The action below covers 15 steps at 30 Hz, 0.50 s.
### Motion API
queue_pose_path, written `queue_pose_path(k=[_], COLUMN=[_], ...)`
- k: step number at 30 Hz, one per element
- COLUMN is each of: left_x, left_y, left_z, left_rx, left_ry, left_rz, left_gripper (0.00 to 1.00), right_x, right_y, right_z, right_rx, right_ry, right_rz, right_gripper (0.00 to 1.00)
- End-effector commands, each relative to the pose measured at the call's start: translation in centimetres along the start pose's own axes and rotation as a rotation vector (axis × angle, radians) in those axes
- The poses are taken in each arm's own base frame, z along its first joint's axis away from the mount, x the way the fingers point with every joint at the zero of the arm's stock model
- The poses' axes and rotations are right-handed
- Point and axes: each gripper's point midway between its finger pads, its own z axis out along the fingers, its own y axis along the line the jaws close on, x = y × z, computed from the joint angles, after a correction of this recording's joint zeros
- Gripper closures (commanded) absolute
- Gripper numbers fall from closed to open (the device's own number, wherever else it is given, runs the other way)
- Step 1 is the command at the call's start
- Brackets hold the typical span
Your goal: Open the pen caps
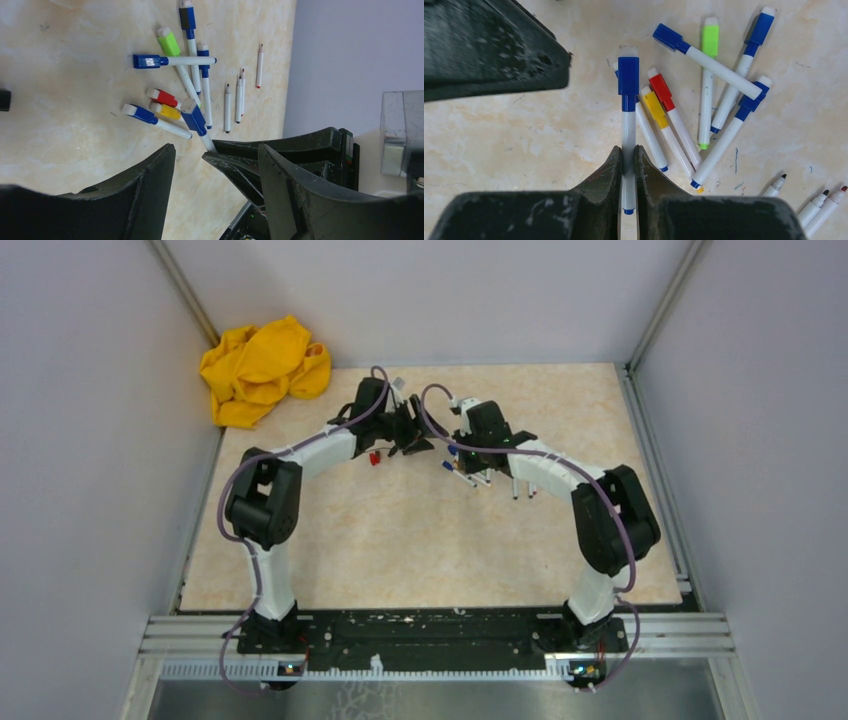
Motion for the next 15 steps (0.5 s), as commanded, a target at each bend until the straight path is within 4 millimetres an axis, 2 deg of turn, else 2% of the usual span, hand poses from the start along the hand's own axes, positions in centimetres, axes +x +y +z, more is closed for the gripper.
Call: queue_pose_path(k=[1, 15], left_x=[0.8, 1.1], left_y=[-0.9, -0.9], left_z=[0.9, 1.6], left_rx=[0.059, 0.066], left_ry=[0.028, 0.039], left_rz=[-0.04, -0.062], left_gripper=[0.32, 0.33], right_x=[-3.8, -5.5], right_y=[2.1, 3.7], right_z=[-2.0, -3.1], right_rx=[-0.075, -0.143], right_ry=[-0.137, -0.202], right_rz=[0.018, 0.04], right_gripper=[1.0, 1.0])
